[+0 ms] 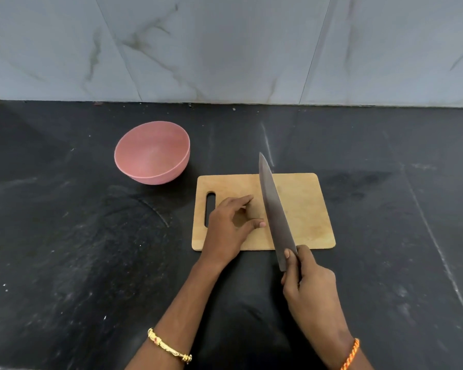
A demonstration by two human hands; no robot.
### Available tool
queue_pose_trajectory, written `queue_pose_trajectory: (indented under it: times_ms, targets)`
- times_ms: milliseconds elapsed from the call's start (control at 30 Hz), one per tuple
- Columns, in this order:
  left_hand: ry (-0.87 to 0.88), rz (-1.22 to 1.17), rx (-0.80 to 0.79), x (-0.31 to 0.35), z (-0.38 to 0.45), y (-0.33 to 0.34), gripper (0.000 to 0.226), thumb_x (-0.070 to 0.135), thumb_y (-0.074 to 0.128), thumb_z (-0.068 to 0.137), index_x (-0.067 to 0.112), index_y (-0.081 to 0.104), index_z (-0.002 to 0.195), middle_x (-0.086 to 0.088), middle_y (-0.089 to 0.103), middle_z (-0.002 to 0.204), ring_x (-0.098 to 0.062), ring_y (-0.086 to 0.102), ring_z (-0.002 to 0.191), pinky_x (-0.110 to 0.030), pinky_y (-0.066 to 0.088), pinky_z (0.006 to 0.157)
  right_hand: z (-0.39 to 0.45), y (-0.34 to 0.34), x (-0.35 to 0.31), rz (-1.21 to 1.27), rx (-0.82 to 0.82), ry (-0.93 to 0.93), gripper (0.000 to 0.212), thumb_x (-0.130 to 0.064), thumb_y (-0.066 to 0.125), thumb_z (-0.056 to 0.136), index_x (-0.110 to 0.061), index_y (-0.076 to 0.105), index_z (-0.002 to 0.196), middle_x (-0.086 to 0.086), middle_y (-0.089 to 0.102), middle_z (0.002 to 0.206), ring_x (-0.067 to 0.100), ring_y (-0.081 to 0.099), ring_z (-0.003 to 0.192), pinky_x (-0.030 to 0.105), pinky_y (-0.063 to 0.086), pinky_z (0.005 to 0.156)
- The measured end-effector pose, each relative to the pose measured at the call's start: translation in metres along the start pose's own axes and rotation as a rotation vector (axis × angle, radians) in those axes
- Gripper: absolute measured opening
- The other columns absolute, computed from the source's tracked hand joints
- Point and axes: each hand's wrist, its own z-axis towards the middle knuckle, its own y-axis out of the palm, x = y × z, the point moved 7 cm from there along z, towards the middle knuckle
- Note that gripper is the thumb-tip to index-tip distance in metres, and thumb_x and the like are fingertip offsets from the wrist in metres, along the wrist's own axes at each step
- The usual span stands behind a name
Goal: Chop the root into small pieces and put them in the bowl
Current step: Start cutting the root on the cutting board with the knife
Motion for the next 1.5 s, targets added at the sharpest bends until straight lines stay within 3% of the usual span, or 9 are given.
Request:
queue_pose_trajectory:
  times_ms: [300,567,733,1167,1300,1500]
  targets:
    - [0.005,-0.054,0.029,0.000,0.003,-0.003,0.061,0.023,0.083,0.063,0.012,0.062,0.118,0.006,0.059,0.099,0.003,0.055,0.084,-0.007,0.045,0.079,-0.003,0.008,-0.006,-0.067,-0.030,0.039,0.017,-0.028,0.038,0.099,-0.019,0.046,0.087,-0.004,0.054,0.061,0.012,0.052,0.050,0.020,0.040,0.045]
    - [0.013,-0.068,0.022,-0.001,0.005,-0.005,0.063,0.025,0.083,0.061,0.013,0.061,0.119,0.005,0.059,0.097,-0.009,0.058,0.085,-0.016,0.051,0.078,-0.002,0.008,-0.008,-0.092,-0.043,0.071,0.016,-0.030,0.037,0.099,-0.021,0.046,0.089,-0.004,0.056,0.066,0.011,0.053,0.054,0.020,0.038,0.047]
    - [0.016,-0.063,0.005,-0.001,0.005,-0.004,0.063,0.024,0.082,0.063,0.014,0.059,0.121,0.004,0.058,0.101,-0.010,0.059,0.087,-0.014,0.051,0.078,-0.004,0.008,-0.008,-0.108,-0.077,0.097,0.016,-0.031,0.035,0.099,-0.023,0.046,0.091,-0.005,0.057,0.069,0.011,0.055,0.057,0.020,0.040,0.050]
    - [0.000,-0.143,-0.084,-0.010,0.014,0.001,0.058,0.013,0.079,0.069,0.007,0.058,0.123,0.004,0.053,0.095,-0.014,0.060,0.090,-0.021,0.053,0.085,0.003,0.026,-0.003,-0.208,-0.244,0.164,0.009,-0.031,0.027,0.101,-0.025,0.027,0.094,-0.001,0.054,0.068,0.010,0.052,0.055,0.027,0.044,0.053]
    - [0.015,-0.148,-0.075,-0.011,0.016,0.001,0.058,0.012,0.080,0.067,0.004,0.059,0.121,0.006,0.053,0.090,-0.016,0.061,0.090,-0.022,0.053,0.085,0.005,0.030,-0.004,-0.232,-0.230,0.156,0.009,-0.029,0.027,0.101,-0.024,0.027,0.094,0.002,0.056,0.070,0.019,0.055,0.060,0.036,0.049,0.058]
    - [0.027,-0.135,-0.087,-0.009,0.017,0.001,0.057,0.009,0.080,0.067,0.005,0.059,0.120,0.007,0.053,0.089,-0.018,0.061,0.089,-0.022,0.053,0.085,0.009,0.036,-0.006,-0.291,-0.239,0.178,0.009,-0.019,0.032,0.100,-0.022,0.025,0.095,0.008,0.056,0.079,0.026,0.057,0.071,0.039,0.045,0.061]
